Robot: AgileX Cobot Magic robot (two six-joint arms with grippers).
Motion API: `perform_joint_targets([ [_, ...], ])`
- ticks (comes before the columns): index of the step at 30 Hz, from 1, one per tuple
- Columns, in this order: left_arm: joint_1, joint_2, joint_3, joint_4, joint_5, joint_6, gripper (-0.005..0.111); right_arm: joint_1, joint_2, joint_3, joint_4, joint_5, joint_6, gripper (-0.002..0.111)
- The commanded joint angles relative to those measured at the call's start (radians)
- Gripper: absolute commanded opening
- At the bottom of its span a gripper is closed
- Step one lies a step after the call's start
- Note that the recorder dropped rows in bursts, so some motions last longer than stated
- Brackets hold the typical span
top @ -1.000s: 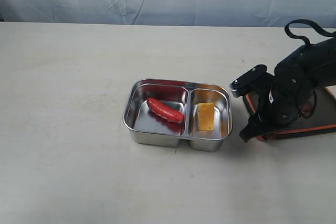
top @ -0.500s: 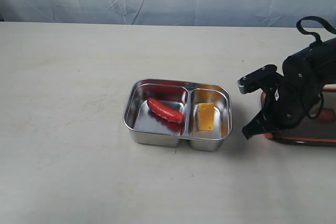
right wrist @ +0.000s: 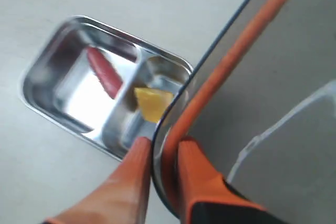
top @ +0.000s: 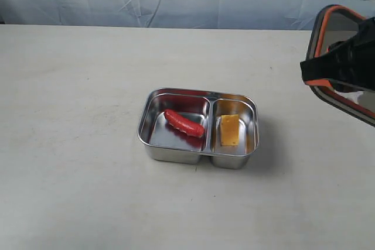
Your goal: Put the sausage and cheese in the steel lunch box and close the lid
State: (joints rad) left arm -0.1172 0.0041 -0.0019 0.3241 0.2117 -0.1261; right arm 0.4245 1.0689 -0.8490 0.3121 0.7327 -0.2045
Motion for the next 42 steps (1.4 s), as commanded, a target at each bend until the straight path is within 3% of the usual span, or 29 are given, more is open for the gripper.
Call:
perform_joint_targets([
  [1,0.004,-0.004,0.002,0.199,-0.003,0.015,0.0,-0.006,-0.115,-0.003,0.212,0.023,-0.159,-0.001],
  [7,0.004,-0.004,0.002,0.277,-0.012,0.015,0.0,-0.006,-0.21,-0.003,0.324,0.033,-0.202,-0.001],
  [11,0.004,-0.004,0.002,0.285,-0.093,0.012,0.0,-0.006,-0.251,-0.003,0.417,0.039,-0.252,-0.001],
  [13,0.004,-0.004,0.002,0.174,-0.188,-0.037,0.0,-0.006,-0.267,-0.003,0.442,0.043,-0.259,-0.001],
  [17,0.004,-0.004,0.002,-0.303,-0.353,-0.35,0.0,-0.006,-0.296,0.022,0.52,0.039,-0.294,-0.001],
  [20,0.004,-0.004,0.002,-0.515,-0.395,-0.42,0.0,-0.006,-0.321,0.071,0.55,0.029,-0.302,-0.001],
  [26,0.004,-0.004,0.002,-0.497,-0.424,-0.417,0.0,-0.006,-0.397,0.191,0.579,0.001,-0.302,-0.001],
  [28,0.004,-0.004,0.002,-0.499,-0.424,-0.498,0.0,-0.006,-0.421,0.209,0.591,-0.01,-0.302,-0.001],
  [30,0.004,-0.004,0.002,-0.462,-0.424,-0.648,0.0,-0.006,-0.445,0.215,0.593,-0.017,-0.302,-0.001],
  [31,0.004,-0.004,0.002,-0.375,-0.434,-0.719,0.0,-0.006,-0.454,0.215,0.593,-0.018,-0.302,-0.001],
  [33,0.004,-0.004,-0.008,-0.046,-0.544,-0.897,0.0,-0.006,-0.467,0.215,0.598,-0.019,-0.302,-0.001],
  [36,0.004,-0.004,-0.072,0.354,-0.824,-1.125,0.0,-0.006,-0.471,0.215,0.595,-0.019,-0.302,-0.001],
  [38,0.004,-0.004,-0.134,0.465,-0.885,-1.202,0.0,-0.006,-0.471,0.215,0.594,-0.02,-0.309,-0.001],
  [42,0.004,0.075,-0.247,0.498,-0.865,-1.227,0.0,-0.006,-0.471,0.215,0.608,-0.023,-0.318,-0.001],
])
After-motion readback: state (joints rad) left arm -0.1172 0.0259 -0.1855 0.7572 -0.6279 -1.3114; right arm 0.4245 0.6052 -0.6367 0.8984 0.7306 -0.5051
